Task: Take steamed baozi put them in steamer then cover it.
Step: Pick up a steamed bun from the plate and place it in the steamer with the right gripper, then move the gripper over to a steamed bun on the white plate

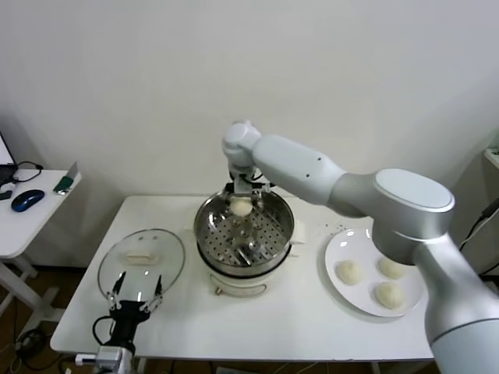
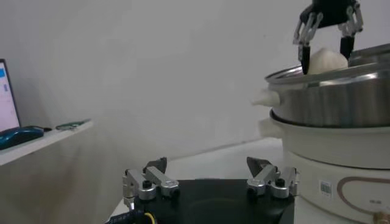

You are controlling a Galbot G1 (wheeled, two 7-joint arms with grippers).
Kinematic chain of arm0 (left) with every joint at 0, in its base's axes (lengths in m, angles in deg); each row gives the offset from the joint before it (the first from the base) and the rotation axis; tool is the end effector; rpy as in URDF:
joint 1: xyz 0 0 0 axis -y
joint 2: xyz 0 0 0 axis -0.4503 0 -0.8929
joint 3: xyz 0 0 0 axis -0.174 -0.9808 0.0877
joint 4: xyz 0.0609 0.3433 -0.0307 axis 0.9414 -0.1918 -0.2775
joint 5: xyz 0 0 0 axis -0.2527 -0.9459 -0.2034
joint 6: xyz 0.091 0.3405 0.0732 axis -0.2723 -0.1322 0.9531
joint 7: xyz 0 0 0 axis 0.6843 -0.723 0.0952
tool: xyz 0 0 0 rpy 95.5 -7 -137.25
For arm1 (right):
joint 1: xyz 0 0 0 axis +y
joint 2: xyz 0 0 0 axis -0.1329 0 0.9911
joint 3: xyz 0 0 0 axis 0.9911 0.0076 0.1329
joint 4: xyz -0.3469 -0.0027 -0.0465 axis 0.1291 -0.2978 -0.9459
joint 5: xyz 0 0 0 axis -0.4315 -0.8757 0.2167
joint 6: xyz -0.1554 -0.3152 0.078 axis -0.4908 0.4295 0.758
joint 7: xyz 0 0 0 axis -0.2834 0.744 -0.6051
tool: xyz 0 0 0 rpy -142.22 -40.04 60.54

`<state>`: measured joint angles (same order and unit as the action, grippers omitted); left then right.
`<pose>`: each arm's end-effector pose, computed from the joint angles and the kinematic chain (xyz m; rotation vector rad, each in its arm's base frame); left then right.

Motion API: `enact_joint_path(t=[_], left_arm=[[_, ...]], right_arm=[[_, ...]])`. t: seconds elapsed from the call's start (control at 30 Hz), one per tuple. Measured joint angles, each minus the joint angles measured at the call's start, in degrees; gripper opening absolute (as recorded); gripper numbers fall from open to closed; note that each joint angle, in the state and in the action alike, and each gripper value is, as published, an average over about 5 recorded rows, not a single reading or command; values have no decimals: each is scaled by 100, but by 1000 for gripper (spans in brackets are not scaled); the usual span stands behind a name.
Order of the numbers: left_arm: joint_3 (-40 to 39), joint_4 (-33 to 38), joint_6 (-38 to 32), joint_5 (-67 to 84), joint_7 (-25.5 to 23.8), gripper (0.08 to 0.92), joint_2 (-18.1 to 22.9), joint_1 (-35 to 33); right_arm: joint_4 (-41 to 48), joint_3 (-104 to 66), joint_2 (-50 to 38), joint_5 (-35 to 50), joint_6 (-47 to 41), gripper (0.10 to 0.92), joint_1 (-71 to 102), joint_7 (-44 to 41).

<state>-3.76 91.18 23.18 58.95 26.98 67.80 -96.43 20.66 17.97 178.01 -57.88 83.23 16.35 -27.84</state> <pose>0.1614 0.0819 -0.3725 0.0830 -2.9907 -0.3736 0.6020 0.2399 -0.0951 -1.8813 0.0148 -2.4631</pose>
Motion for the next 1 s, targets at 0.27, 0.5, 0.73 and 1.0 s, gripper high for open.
enact_joint_path(t=[0.27,0.5,0.73,1.0], left_arm=[[15,11,-7,9,4,823,22,-50],[19,-5,-15,8,18,823,31,-67],[21,-6,-21,3,29,823,18,-91],[-12,4,-15,0,28,823,8,-50]], right_arm=[[141,-45,48,-202,-22,753,167,1],[101,-106,8,-241,-90,821,183,-44],[-161,-132,-191,-73,-193,823,24,-128],[-803,-35,-841,607,-503,823,-483,-173]])
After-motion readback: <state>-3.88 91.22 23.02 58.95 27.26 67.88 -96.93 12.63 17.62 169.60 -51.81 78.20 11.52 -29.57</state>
